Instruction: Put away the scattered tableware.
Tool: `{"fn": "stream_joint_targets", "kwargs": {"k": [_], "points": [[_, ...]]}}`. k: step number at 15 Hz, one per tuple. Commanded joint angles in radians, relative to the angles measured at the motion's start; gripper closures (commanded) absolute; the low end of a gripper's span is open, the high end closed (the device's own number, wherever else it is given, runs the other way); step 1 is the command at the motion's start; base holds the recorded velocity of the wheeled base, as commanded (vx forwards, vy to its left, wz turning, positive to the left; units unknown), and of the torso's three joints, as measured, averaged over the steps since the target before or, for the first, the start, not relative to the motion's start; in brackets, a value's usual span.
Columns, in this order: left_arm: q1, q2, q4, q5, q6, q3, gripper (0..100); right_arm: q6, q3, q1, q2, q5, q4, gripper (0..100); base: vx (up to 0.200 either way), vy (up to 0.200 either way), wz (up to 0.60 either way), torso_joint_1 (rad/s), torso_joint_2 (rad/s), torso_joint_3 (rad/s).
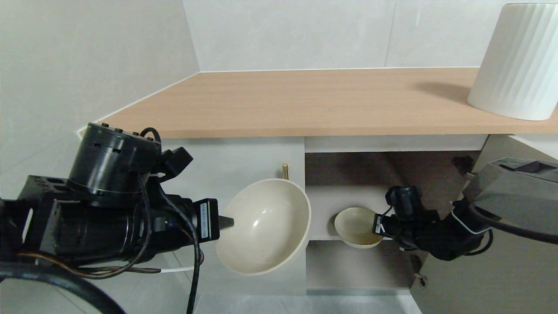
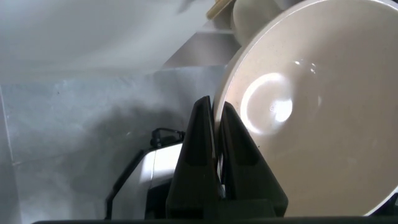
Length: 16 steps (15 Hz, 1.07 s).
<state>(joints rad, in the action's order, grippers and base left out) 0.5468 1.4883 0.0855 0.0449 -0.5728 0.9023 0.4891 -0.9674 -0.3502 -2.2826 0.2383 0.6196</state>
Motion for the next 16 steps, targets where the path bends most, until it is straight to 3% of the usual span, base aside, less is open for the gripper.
{"fn": "stream_joint_targets", "kwargs": {"k": [1,2,4,5,7,16], "points": [[0.019,0.038,0.003,-0.008,0.001,-0.002,100,0.006,-0.022,0.002,-0.028,0.007,0.0,100,0.0,0.0,0.0,0.0,0.0,0.0],[0.045,0.066,0.005,-0.033,0.008,-0.014,100,0.008,-0.036,0.013,-0.041,0.026,0.0,100,0.0,0.0,0.0,0.0,0.0,0.0],[0.061,0.102,0.005,-0.102,0.074,-0.043,100,0.008,-0.063,0.025,-0.064,0.059,0.0,100,0.0,0.0,0.0,0.0,0.0,0.0],[0.065,0.119,0.005,-0.145,0.086,-0.045,100,0.008,-0.077,0.028,-0.074,0.072,0.0,100,0.0,0.0,0.0,0.0,0.0,0.0],[0.067,0.132,0.003,-0.178,0.088,-0.045,100,0.02,-0.097,0.028,-0.08,0.081,0.0,100,0.0,0.0,0.0,0.0,0.0,0.0],[0.067,0.129,0.003,-0.18,0.086,-0.043,100,0.029,-0.192,0.04,-0.146,0.138,-0.003,100,0.0,0.0,0.0,0.0,0.0,0.0]]}}
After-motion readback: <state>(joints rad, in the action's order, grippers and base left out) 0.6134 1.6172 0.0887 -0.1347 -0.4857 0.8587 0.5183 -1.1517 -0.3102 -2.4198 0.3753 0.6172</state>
